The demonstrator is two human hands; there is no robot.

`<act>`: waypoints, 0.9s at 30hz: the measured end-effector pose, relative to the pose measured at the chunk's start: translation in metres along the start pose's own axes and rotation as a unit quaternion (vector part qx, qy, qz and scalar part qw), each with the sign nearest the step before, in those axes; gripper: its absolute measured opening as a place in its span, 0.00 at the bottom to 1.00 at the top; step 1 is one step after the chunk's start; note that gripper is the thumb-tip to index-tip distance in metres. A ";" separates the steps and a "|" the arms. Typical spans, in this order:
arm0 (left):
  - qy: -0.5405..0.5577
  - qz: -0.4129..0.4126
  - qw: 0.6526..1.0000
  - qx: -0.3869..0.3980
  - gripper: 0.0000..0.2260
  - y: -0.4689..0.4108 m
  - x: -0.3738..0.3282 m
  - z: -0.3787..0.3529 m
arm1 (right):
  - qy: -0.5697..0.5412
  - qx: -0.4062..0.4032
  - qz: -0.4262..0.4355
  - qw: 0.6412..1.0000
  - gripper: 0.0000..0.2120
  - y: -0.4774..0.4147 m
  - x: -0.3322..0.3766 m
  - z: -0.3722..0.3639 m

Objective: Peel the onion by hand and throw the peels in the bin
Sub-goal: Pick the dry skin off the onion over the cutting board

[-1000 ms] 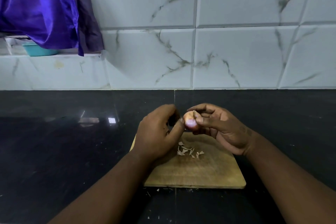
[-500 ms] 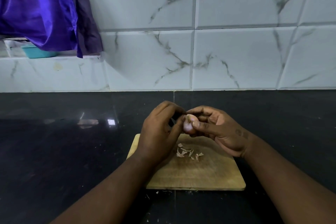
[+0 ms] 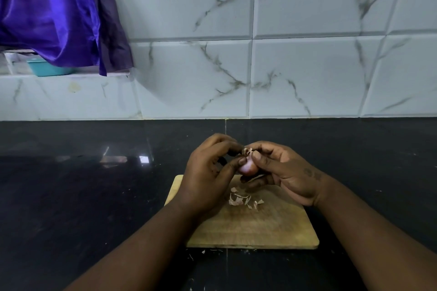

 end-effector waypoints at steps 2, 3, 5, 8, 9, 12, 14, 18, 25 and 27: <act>0.029 0.000 1.000 -0.007 0.06 0.000 0.000 0.000 | -0.018 0.002 -0.007 1.000 0.21 0.000 -0.001 -0.001; 0.043 -0.001 0.999 -0.012 0.06 0.000 0.001 -0.001 | -0.033 0.004 -0.004 0.999 0.22 0.000 0.000 -0.002; 0.057 -0.005 0.998 -0.020 0.07 -0.001 0.001 -0.001 | -0.057 0.011 0.010 0.998 0.23 0.000 0.001 -0.002; 0.061 -0.007 0.998 -0.021 0.08 -0.001 0.000 -0.001 | -0.040 0.025 0.019 0.999 0.22 0.000 0.002 -0.002; 0.056 -0.009 0.998 -0.019 0.08 -0.002 0.000 0.000 | -0.032 0.024 0.019 0.999 0.22 0.000 0.001 -0.002; 0.043 -0.022 0.999 -0.021 0.08 -0.001 -0.001 0.002 | -0.013 0.021 0.018 1.000 0.15 0.002 0.002 -0.004; 0.050 -0.022 0.998 -0.020 0.08 0.000 -0.001 0.001 | -0.006 0.030 0.017 0.999 0.12 0.003 0.002 -0.006; 0.098 0.018 0.994 -0.039 0.10 0.003 -0.004 -0.002 | 0.004 0.034 0.037 0.999 0.10 0.002 0.002 -0.010; 0.208 0.107 0.968 -0.086 0.08 0.000 -0.015 -0.009 | 0.072 0.005 0.087 0.994 0.19 0.000 -0.001 -0.012; 0.237 0.131 0.957 -0.103 0.08 -0.001 -0.015 -0.011 | 0.100 -0.010 0.106 0.989 0.17 -0.001 0.000 -0.014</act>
Point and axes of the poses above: each hand's wrist, its own y-axis away from the middle knuckle, its own z-axis out of the back of the hand, x = y × z, the point moved 1 cm from there along -y, towards the middle knuckle, and after that the axes turned 4 degrees about x, right-handed, at the moved point
